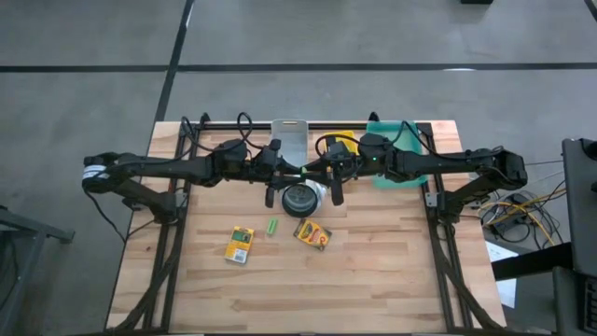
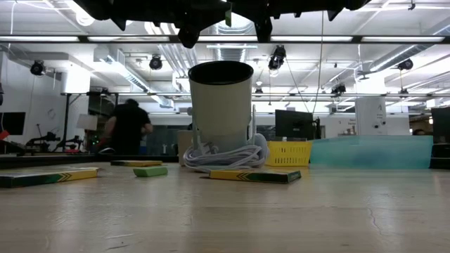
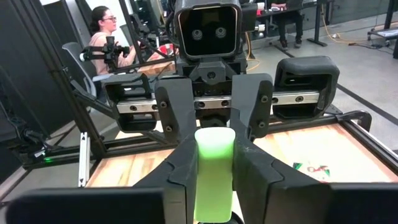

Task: Pick & Place School Supplies
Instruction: Put the green eraser into the yellow bin

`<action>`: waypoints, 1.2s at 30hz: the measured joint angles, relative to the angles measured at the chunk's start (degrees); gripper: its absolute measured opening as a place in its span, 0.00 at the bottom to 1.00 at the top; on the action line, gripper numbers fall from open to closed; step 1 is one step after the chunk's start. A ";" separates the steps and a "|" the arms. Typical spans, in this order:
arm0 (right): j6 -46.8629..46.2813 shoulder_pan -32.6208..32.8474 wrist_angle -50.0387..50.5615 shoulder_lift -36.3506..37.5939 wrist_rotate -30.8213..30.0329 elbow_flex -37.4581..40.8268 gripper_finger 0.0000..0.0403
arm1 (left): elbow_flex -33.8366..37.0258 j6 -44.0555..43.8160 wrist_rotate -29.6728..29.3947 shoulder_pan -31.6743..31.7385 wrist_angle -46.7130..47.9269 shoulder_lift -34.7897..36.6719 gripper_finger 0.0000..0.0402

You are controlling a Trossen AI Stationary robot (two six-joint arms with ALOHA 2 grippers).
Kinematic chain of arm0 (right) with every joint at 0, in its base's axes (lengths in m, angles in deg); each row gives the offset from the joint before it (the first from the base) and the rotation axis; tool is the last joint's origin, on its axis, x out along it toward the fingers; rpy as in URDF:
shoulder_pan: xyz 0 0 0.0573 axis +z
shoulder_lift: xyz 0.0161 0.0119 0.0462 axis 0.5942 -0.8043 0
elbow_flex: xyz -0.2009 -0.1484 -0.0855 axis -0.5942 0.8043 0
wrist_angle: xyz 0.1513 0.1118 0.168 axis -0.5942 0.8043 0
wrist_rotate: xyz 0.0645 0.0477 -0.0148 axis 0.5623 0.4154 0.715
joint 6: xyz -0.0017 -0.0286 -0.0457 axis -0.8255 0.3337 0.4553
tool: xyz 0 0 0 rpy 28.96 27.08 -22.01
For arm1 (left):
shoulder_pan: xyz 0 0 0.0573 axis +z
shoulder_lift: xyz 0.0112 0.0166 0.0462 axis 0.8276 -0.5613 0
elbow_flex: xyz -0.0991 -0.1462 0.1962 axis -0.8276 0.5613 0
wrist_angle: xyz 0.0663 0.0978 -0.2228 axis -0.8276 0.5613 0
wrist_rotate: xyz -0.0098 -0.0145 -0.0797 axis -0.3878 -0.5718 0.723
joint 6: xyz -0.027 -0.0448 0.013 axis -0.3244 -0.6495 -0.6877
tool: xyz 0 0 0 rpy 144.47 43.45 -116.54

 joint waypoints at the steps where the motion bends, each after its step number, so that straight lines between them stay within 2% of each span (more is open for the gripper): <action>1: 0.00 0.00 0.00 0.00 0.01 0.00 0.18 | 0.00 -0.02 0.02 0.00 -0.02 -0.01 0.21; 19: 0.00 0.00 0.00 0.00 -0.03 0.00 0.18 | 0.00 -3.15 0.20 0.00 -0.02 -0.01 0.23; 27: 0.04 -0.07 0.00 -0.02 -0.21 0.00 0.18 | 0.00 -4.46 0.31 -0.02 -0.13 -0.01 0.40; 36: 0.04 -0.04 0.00 -0.04 -0.21 0.00 0.19 | 0.00 -6.23 -2.18 -0.02 -0.04 -0.01 0.59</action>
